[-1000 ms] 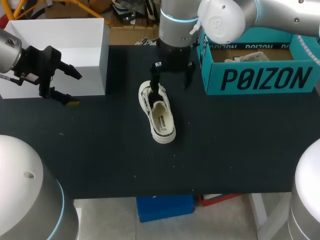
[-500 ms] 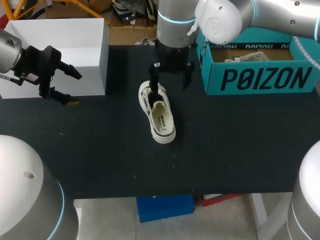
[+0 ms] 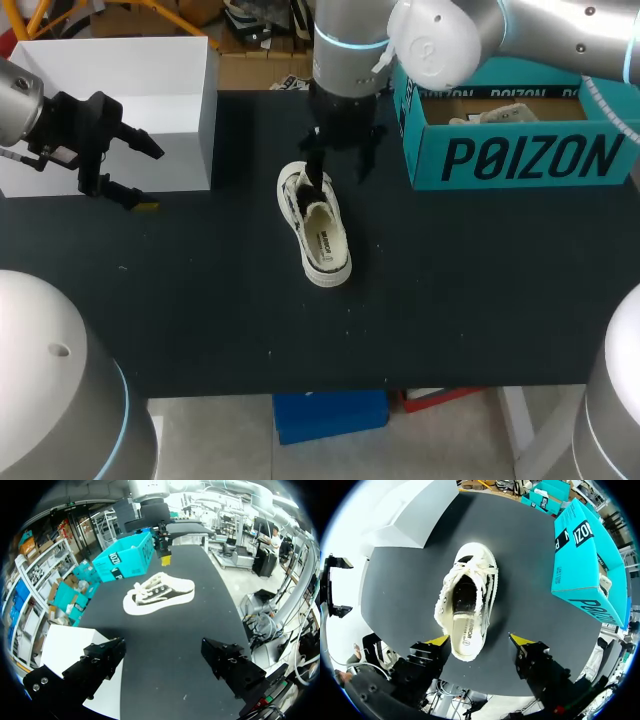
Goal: Take the shoe out of the shoebox, open the shoe tongue, remove and reinsert the insole, then place the shoe into the shoebox
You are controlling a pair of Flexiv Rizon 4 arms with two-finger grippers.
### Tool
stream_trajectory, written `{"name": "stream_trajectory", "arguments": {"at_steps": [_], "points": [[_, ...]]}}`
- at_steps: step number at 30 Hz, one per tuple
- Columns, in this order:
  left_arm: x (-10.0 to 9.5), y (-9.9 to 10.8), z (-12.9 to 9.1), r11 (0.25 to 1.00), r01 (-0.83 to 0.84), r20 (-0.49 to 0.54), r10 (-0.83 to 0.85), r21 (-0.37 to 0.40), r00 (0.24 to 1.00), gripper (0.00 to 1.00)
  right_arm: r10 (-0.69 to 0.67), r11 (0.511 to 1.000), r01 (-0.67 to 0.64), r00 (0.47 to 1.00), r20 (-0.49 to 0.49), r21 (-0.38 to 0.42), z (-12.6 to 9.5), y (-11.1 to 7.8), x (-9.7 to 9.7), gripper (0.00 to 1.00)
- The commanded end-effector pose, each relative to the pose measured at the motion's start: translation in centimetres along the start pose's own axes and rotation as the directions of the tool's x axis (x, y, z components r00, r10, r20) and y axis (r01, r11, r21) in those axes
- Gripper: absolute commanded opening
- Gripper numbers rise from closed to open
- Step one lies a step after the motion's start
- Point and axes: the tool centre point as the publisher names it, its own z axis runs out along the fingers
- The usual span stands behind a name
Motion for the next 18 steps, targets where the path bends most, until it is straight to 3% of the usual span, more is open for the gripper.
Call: {"name": "stream_trajectory", "arguments": {"at_steps": [1, 10, 18], "points": [[0.1, 0.1, 0.1, 1.000, -0.002, 0.003, 0.002, 0.000, 1.000, 1.00, -0.001, 1.000, 0.002, 1.000, -0.015, 0.016, 1.8, 0.7, 0.3, 0.43], [0.1, 0.1, 0.1, 1.000, -0.002, 0.003, 0.002, 0.000, 1.000, 1.00, -0.010, 0.998, 0.012, 0.999, -0.042, 0.055, 4.6, 1.1, 0.5, 0.42], [0.1, 0.1, 0.1, 1.000, -0.002, 0.003, 0.002, 0.000, 1.000, 1.00, -0.022, 0.997, 0.025, 0.999, -0.050, 0.069, 5.5, 1.6, 0.0, 0.39]]}}
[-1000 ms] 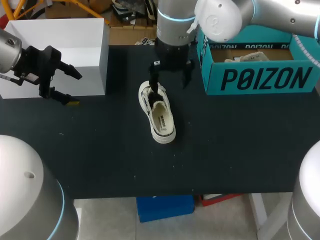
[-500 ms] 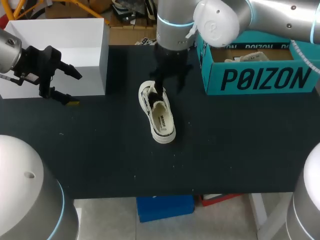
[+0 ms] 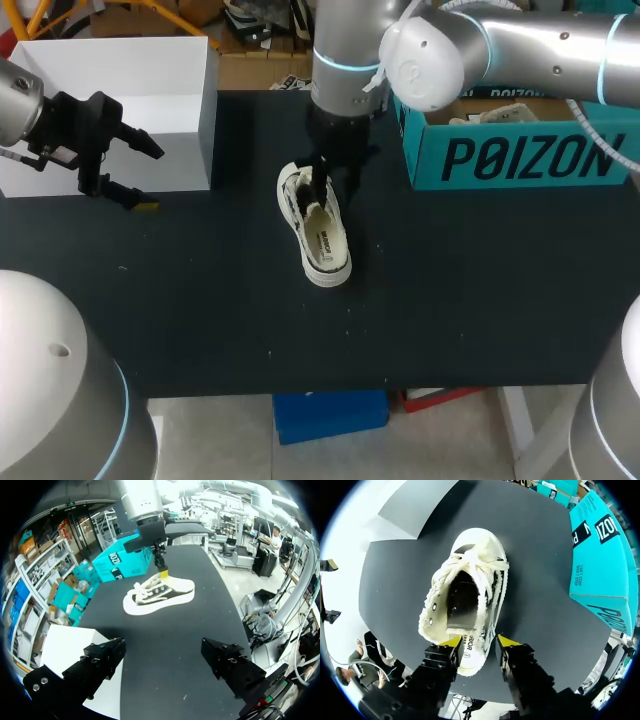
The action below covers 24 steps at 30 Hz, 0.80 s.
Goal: Take the shoe out of the shoebox, open the shoe tongue, remove and reinsert the insole, then place the shoe into the shoebox
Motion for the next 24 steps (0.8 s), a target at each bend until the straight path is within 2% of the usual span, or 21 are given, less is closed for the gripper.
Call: {"name": "stream_trajectory", "arguments": {"at_steps": [1, 16, 20, 24], "points": [[0.1, 0.1, 0.1, 1.000, -0.002, 0.003, 0.002, 0.000, 1.000, 1.00, -0.006, 1.000, 0.006, 1.000, -0.003, 0.008, 0.4, 0.6, -0.2, 0.39], [0.1, 0.1, 0.1, 1.000, -0.002, 0.003, 0.002, 0.000, 1.000, 1.00, -0.016, 1.000, 0.016, 1.000, 0.001, 0.004, 1.2, 1.2, -1.8, 0.36], [0.1, 0.1, 0.1, 1.000, -0.002, 0.003, 0.002, 0.000, 1.000, 1.00, -0.015, 1.000, 0.015, 1.000, -0.001, -0.001, 1.6, 1.4, -1.8, 0.33], [0.1, 0.1, 0.1, 1.000, -0.002, 0.003, 0.002, 0.000, 1.000, 1.00, -0.017, 1.000, 0.017, 1.000, -0.002, 0.003, 2.4, 1.3, -1.5, 0.34]]}}
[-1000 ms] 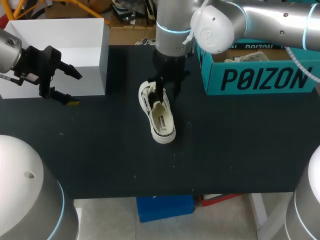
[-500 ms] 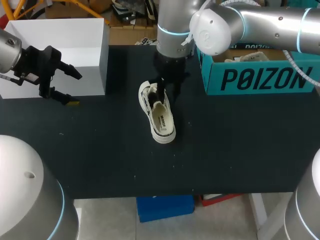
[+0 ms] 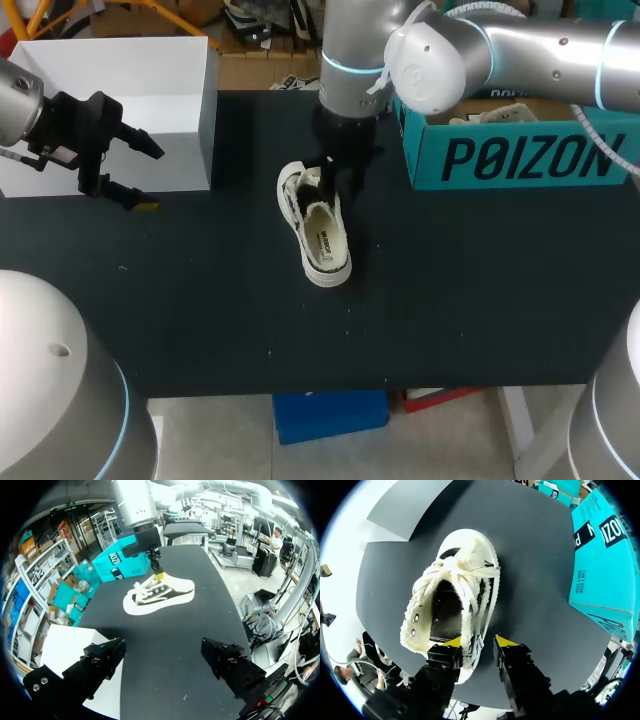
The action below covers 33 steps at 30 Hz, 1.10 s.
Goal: Take the shoe out of the shoebox, open the shoe tongue, remove and reinsert the insole, then place the shoe into the shoebox
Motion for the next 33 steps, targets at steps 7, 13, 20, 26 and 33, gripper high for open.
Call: {"name": "stream_trajectory", "arguments": {"at_steps": [7, 13, 20, 26, 33], "points": [[0.1, 0.1, 0.1, 1.000, -0.002, 0.003, 0.002, 0.000, 1.000, 1.00, -0.006, 1.000, 0.006, 1.000, -0.007, 0.012, 2.3, 0.2, 0.3, 0.35], [0.1, 0.1, 0.1, 1.000, -0.002, 0.003, 0.002, 0.000, 1.000, 1.00, -0.007, 1.000, 0.006, 1.000, 0.008, 0.017, 3.2, 0.4, 0.0, 0.35], [0.1, 0.1, 0.1, 1.000, -0.002, 0.003, 0.002, 0.000, 1.000, 1.00, -0.005, 1.000, 0.005, 1.000, 0.012, 0.026, 4.2, 0.6, -0.3, 0.34], [0.1, 0.1, 0.1, 1.000, -0.002, 0.003, 0.002, 0.000, 1.000, 1.00, -0.001, 0.999, 0.001, 1.000, 0.007, 0.033, 5.0, 0.5, -0.3, 0.04], [0.1, 0.1, 0.1, 1.000, -0.002, 0.003, 0.002, 0.000, 1.000, 1.00, 0.005, 0.999, -0.006, 1.000, 0.013, 0.034, 5.1, 0.5, -0.3, 0.00]]}}
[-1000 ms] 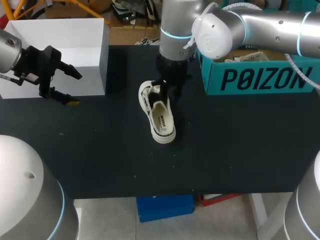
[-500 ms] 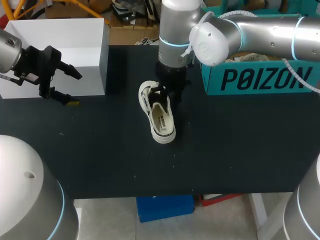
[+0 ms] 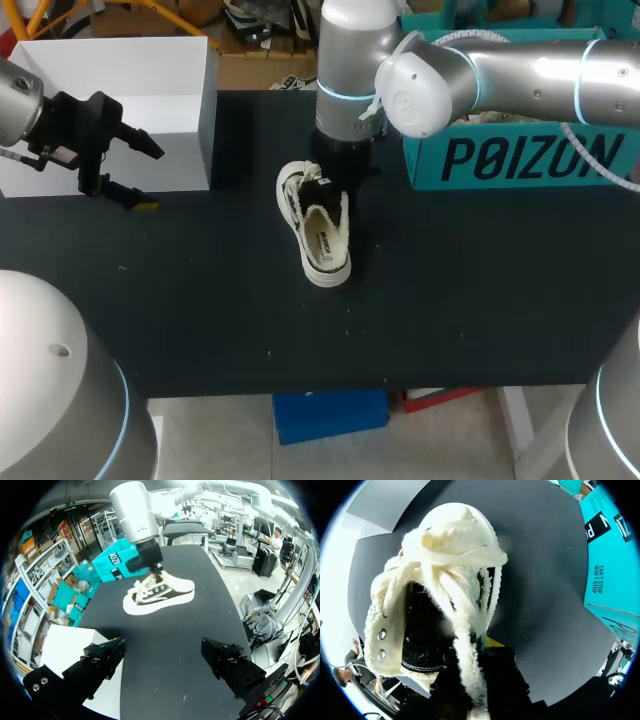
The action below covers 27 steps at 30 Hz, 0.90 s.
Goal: Take the shoe out of the shoebox, open the shoe tongue, remove and reinsert the insole, then place the shoe into the shoebox
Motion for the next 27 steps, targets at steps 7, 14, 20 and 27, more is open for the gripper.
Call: {"name": "stream_trajectory", "arguments": {"at_steps": [7, 14, 20, 27], "points": [[0.07, 0.07, 0.07, 1.000, -0.002, 0.003, 0.002, 0.000, 1.000, 1.00, -0.001, 1.000, 0.001, 1.000, 0.000, 0.002, 0.47, 0.23, 0.26, 0.00], [0.07, 0.07, 0.07, 1.000, -0.002, 0.003, 0.002, 0.000, 1.000, 1.00, -0.001, 1.000, 0.001, 1.000, 0.000, 0.002, 0.47, 0.23, 0.26, 0.00], [0.07, 0.07, 0.07, 1.000, -0.002, 0.003, 0.002, 0.000, 1.000, 1.00, -0.001, 1.000, 0.001, 1.000, 0.000, 0.002, 0.47, 0.23, 0.26, 0.00], [0.07, 0.07, 0.07, 1.000, -0.002, 0.003, 0.002, 0.000, 1.000, 1.00, -0.007, 1.000, 0.007, 1.000, 0.003, 0.000, 0.17, 0.12, 0.34, 0.00]]}}
